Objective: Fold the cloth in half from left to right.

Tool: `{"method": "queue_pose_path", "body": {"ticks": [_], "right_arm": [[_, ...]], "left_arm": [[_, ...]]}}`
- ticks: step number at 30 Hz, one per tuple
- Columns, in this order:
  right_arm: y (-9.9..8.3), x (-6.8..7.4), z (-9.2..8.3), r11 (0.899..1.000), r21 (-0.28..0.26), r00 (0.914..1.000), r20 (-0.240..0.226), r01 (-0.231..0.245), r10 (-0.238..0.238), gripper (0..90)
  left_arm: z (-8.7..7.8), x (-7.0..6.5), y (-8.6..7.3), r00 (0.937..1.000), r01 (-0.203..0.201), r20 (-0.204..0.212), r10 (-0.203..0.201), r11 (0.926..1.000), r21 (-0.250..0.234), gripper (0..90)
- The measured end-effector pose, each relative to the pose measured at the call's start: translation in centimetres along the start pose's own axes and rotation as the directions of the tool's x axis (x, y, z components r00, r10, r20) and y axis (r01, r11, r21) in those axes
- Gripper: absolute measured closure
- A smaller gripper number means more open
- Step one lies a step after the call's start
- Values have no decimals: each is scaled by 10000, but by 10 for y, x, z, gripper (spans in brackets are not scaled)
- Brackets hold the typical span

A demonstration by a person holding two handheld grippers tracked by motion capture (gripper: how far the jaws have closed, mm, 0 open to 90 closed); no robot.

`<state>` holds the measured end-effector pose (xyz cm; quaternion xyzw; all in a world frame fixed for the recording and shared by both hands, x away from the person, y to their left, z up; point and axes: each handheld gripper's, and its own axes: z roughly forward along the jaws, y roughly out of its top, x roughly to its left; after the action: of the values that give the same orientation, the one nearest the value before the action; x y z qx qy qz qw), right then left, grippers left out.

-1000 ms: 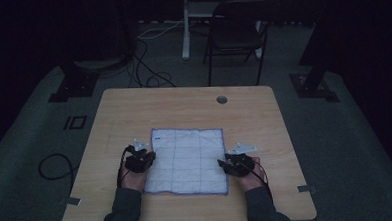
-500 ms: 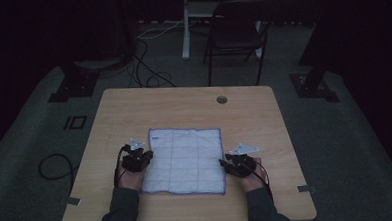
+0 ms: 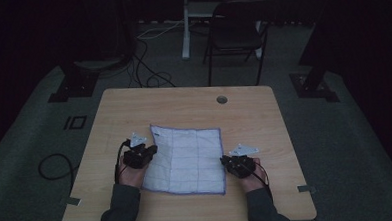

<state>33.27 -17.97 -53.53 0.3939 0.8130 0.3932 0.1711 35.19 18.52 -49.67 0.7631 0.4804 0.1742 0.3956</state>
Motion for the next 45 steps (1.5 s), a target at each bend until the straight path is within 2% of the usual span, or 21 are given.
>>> {"method": "queue_pose_path", "body": {"ticks": [12,13,25,32,38,45], "right_arm": [[-1,-1,0,10000,-10,10000,44,7,-7,800],[-1,-1,0,10000,12,10000,58,-5,5,800],[-2,-2,2,9999,119,9999,88,-77,76,800],[-2,-2,3,9999,137,10000,72,-38,37,799],[-2,-2,4,9998,168,10000,63,-62,61,797],[-3,-2,4,9999,166,10000,31,-37,37,792]], "left_arm": [[-7,-15,19,9977,-181,641,215,9985,-526,874],[-8,-17,22,9968,-145,779,194,9979,-624,874],[-9,-31,38,9902,-233,1347,373,9943,-1040,875],[-7,-37,44,9868,-283,1552,457,9932,-1126,875],[2,-46,46,9824,-378,1783,562,9937,-1052,875],[9,-51,48,9803,-377,1890,577,9934,-1080,875]]}}
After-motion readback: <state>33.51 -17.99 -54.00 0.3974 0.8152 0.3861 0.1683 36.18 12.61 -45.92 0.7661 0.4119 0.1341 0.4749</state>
